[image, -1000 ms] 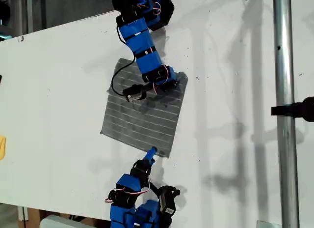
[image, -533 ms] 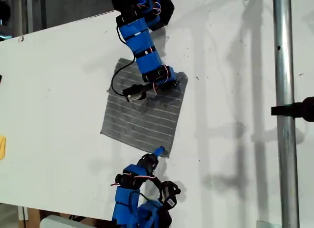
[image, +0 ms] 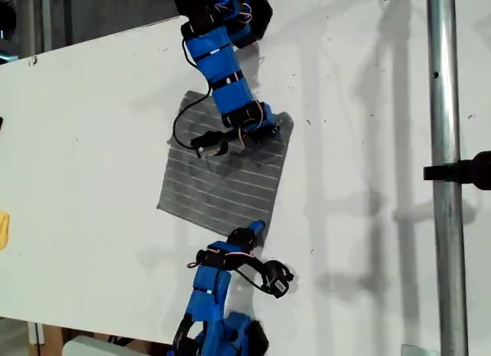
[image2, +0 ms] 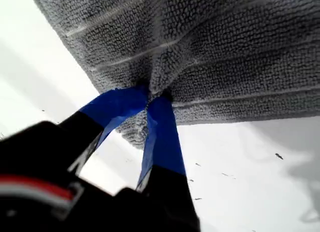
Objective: Grasp corners of a towel and fold twice.
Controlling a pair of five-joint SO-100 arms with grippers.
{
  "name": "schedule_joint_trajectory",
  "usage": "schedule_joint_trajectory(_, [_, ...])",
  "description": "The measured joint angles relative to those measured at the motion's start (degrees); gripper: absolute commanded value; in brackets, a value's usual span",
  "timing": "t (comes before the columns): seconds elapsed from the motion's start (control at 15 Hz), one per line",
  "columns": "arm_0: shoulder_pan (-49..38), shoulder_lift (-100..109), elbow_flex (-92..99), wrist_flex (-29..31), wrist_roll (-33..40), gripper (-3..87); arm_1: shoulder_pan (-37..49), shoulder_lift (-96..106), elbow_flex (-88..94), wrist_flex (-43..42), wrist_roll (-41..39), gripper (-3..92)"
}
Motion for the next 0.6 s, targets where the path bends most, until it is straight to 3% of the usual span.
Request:
schedule_joint_trajectory(0.2, [0.6, -2.4, -1.6, -0.1, -3.7, -1.8, -0.1, 1.1, 0.1, -0.2, 0.2, -0.2])
schedule_joint_trajectory(0.6, [1.5, -2.5, -4.3, 0.1, -5.3, -2.9, -0.8, 2.4, 0.1, -0.7, 0.3, -0.2])
